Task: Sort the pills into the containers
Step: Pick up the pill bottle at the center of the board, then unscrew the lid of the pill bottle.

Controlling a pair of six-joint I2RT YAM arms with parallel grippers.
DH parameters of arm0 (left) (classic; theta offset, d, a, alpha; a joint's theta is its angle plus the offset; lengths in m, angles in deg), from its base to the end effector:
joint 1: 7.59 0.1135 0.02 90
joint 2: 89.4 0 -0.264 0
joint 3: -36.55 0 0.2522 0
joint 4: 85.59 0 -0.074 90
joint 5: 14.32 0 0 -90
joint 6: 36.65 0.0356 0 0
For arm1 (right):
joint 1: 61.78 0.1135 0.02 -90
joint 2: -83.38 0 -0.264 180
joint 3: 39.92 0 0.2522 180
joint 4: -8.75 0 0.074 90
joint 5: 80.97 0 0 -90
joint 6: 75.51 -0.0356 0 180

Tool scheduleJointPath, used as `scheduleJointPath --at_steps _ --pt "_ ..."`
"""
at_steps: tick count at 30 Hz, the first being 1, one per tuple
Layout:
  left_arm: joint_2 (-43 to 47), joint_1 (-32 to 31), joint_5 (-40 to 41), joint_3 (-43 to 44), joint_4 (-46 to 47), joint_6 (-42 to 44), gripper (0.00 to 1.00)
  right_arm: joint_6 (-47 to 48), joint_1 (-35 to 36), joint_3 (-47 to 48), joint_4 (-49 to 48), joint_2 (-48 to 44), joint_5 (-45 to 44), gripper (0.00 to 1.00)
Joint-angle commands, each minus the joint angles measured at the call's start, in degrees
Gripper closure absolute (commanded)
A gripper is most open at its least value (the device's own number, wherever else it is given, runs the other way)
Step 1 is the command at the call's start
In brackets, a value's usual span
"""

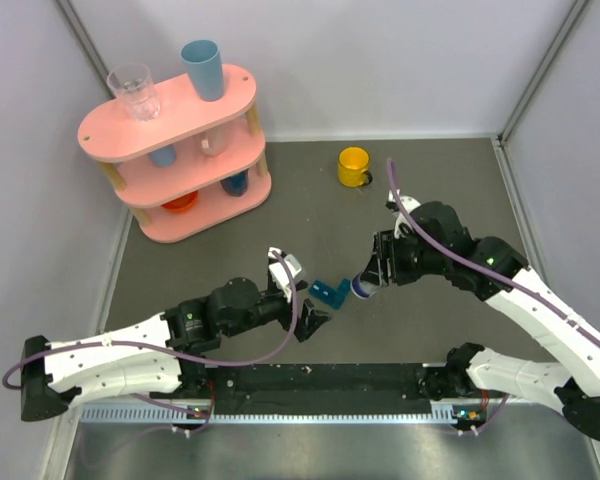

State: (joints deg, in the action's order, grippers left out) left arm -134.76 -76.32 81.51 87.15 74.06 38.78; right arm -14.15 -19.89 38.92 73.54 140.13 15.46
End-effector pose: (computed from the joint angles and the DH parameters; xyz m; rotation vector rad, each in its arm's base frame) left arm 0.0728 -0.1769 0.2959 0.8133 1.7563 -0.9107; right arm 0.1383 0.1294 0.3549 -0.3399 2.4078 0.7261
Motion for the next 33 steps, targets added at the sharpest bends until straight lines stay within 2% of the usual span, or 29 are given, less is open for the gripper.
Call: scheduleJointPath --at_steps 1,8,9,16,22,33 --pt "1.06 -0.18 2.88 -2.74 11.51 2.96 0.01 -2.12 2.32 3.12 2.15 -2.17 4.98 1.0" --pt "1.95 -0.18 -4.15 -5.11 17.83 7.09 0.01 -2.38 2.93 1.64 2.15 -2.43 8.42 1.0" --pt "1.6 -0.26 -7.37 -5.02 18.45 8.58 0.01 -2.38 3.11 1.37 2.06 -2.44 8.42 1.0" --pt "-5.25 -0.26 -14.34 -1.08 20.73 10.79 0.01 -2.65 3.11 1.1 1.27 -3.23 7.45 1.0" --pt "-10.44 -0.18 -14.26 1.21 22.41 12.28 0.01 -2.56 3.11 1.19 0.13 -2.44 9.56 1.0" --pt "-13.43 -0.26 -12.25 2.89 24.52 12.81 0.01 -4.49 4.25 -0.04 -3.83 -2.44 12.81 1.0"
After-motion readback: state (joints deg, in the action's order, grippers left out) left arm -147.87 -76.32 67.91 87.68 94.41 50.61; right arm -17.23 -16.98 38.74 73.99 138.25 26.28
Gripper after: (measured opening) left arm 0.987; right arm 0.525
